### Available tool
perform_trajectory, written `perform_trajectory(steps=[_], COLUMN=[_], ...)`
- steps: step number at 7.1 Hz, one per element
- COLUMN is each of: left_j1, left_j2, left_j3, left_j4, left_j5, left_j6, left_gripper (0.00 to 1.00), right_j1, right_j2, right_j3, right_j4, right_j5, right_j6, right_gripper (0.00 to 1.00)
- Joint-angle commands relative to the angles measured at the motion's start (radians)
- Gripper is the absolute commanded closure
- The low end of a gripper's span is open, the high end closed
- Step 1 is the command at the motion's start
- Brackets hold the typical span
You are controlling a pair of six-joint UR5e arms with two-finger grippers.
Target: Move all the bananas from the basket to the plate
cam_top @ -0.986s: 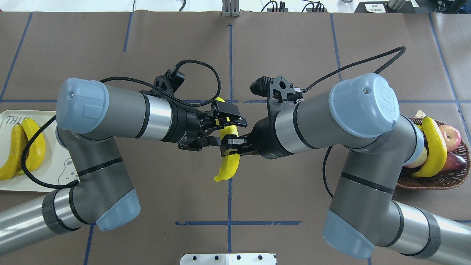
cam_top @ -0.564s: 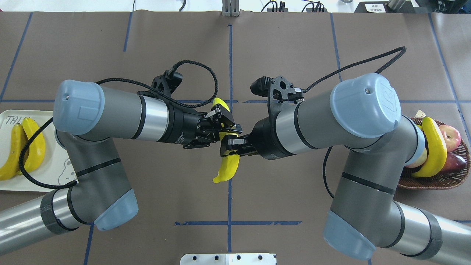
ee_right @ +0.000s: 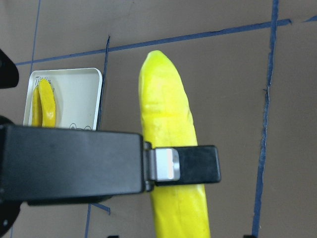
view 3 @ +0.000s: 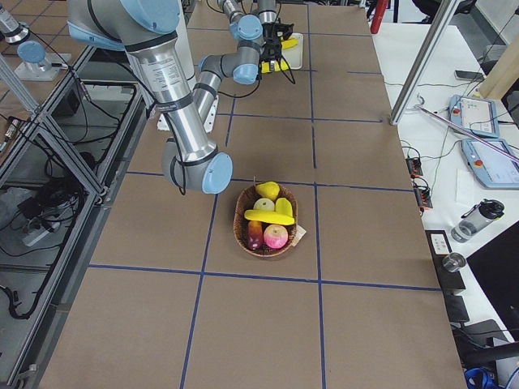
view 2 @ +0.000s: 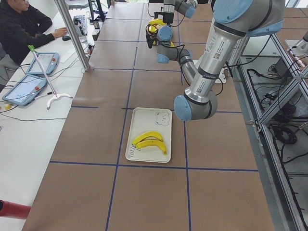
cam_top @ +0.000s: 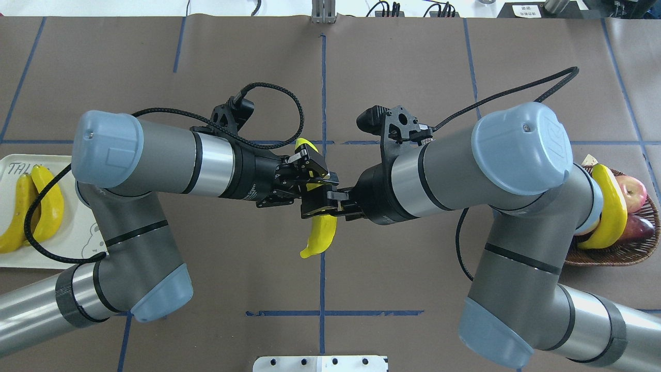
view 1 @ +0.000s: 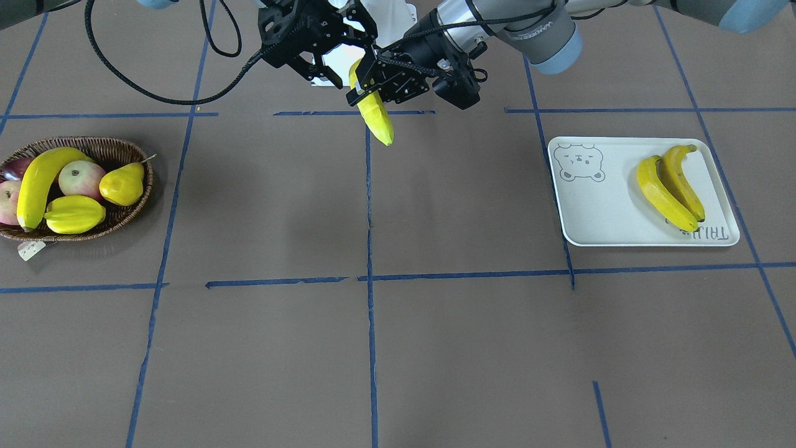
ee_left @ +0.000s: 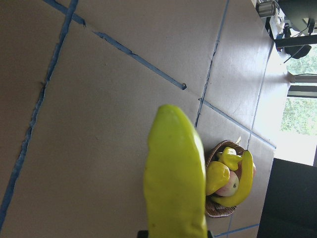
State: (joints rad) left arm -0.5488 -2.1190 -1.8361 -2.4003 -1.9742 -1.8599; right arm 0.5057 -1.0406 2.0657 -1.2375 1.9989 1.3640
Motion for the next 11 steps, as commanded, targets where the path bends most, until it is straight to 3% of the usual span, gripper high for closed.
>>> perform_trajectory(steps=[1,3,4,6,8,9,11], left_j1=[-0.003,-0.057,-0.13,-0.238,-0.25,-0.278,-0.287], left_j2=[0.023,0.091,0.121,0.253,0.481,0.543,0.573], left_j3=[0.0,-0.002,0.0,-0.063,-0.063,-0.054,-0.022], left_j4=[0.012,0.102,0.204,0.401,0.402,0.4,0.4], left_j5=[-0.002,-0.015,-0.088,-0.137,-0.074,-0.071,-0.071], left_j6=[0.011,0.015,0.062,0.273,0.434,0.499,0.501], left_gripper=[1.0,1.0,1.0,1.0,1.0,1.0,1.0], right_j1=[0.004,0.017,0.024,0.03,0.05,0.054,0.06], right_j2=[-0.003,-0.044,-0.079,-0.136,-0.16,-0.168,-0.179], right_j3=[0.013,0.051,0.082,0.115,0.114,0.113,0.113], right_j4=[0.0,-0.002,-0.002,-0.003,-0.005,-0.007,-0.007], right_j5=[-0.002,-0.002,-0.002,-0.002,0.001,0.0,0.0], right_j6=[0.006,0.006,0.004,0.006,0.018,0.02,0.023], right_gripper=[0.0,0.0,0.0,0.0,0.0,0.0,0.0])
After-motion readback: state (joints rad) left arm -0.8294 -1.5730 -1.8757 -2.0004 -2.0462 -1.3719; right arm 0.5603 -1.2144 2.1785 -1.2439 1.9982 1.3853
